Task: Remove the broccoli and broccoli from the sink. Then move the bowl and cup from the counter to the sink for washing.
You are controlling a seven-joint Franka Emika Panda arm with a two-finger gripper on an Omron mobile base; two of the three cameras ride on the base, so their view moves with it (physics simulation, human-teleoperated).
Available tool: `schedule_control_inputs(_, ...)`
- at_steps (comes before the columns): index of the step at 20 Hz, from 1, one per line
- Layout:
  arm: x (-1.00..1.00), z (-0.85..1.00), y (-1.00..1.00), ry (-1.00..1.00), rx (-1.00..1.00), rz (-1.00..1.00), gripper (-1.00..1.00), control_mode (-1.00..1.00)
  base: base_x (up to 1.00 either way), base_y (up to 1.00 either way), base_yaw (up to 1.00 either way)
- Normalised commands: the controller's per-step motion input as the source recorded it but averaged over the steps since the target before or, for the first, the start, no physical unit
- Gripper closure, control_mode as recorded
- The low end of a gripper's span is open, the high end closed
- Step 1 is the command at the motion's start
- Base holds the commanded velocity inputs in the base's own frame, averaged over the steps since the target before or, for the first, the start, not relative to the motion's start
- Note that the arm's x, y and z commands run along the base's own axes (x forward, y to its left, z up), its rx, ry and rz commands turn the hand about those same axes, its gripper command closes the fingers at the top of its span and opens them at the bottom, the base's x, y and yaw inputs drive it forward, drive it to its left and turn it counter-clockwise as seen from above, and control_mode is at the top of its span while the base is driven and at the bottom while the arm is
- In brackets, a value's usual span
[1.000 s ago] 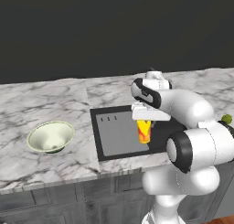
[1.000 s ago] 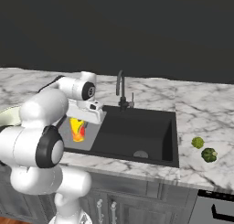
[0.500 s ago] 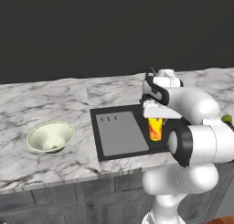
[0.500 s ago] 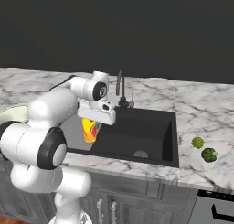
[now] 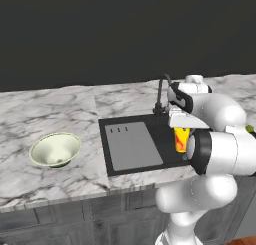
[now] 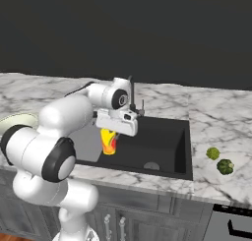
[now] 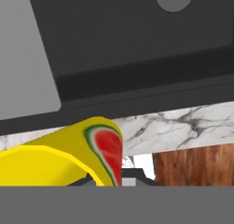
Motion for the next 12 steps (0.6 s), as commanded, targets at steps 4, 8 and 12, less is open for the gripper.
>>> schedule_control_inputs(4,0.00,-0.01,-0.40,0.00,0.00,0.00,1.00,-1.00,0.00,0.00,0.00)
schedule_control_inputs(8,0.01,-0.02,-0.37,0.00,0.00,0.00,1.00,-1.00,0.00,0.00,0.00)
schedule_control_inputs(12,0.08,-0.03,-0.34,0.00,0.00,0.00,1.00,-1.00,0.00,0.00,0.00)
